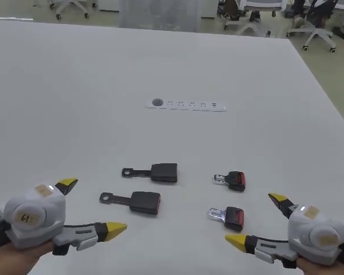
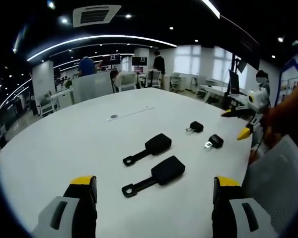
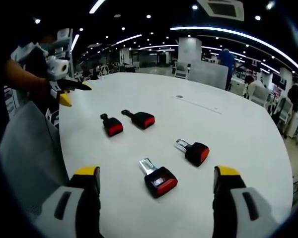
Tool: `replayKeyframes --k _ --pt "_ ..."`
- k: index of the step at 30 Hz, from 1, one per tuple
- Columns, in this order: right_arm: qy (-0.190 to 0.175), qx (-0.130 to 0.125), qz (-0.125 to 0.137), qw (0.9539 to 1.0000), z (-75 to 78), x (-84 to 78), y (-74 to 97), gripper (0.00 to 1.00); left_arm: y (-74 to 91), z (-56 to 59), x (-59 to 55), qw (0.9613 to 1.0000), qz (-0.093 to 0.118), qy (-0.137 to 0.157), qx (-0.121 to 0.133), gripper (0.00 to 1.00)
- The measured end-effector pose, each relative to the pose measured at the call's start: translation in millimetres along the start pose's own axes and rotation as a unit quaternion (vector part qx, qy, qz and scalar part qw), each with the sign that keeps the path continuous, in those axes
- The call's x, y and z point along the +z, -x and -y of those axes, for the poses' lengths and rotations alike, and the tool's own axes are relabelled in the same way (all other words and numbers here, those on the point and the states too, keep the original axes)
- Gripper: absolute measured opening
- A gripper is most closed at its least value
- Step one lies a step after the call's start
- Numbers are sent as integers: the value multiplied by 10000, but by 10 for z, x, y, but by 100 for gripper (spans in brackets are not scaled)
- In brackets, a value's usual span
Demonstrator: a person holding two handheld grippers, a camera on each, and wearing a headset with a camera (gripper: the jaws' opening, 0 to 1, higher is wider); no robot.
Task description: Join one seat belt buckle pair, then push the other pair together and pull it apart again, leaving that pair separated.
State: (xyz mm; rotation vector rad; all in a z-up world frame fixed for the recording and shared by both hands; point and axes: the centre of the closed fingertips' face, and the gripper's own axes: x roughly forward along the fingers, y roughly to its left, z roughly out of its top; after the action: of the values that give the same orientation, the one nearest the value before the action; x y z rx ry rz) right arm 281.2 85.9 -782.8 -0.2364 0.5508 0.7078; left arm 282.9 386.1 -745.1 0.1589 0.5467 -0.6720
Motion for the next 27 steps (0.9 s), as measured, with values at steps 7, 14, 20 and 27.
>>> replayKeyframes --k 7,14,20,27 --pt "-2 110 -123 9999 28 -47 -67 93 -135 69 24 9991 -145 -284 -264 99" --pt "36 280 -294 9992 46 -111 -140 90 -258 90 23 9978 -253 -436 -432 99" --pt "46 484 -459 9978 49 -208 -197 89 -369 107 -23 9959 -390 -541 -616 96" --pt "69 748 -683 9948 61 -311 -239 87 -510 118 -69 9930 -511 -729 -779 94"
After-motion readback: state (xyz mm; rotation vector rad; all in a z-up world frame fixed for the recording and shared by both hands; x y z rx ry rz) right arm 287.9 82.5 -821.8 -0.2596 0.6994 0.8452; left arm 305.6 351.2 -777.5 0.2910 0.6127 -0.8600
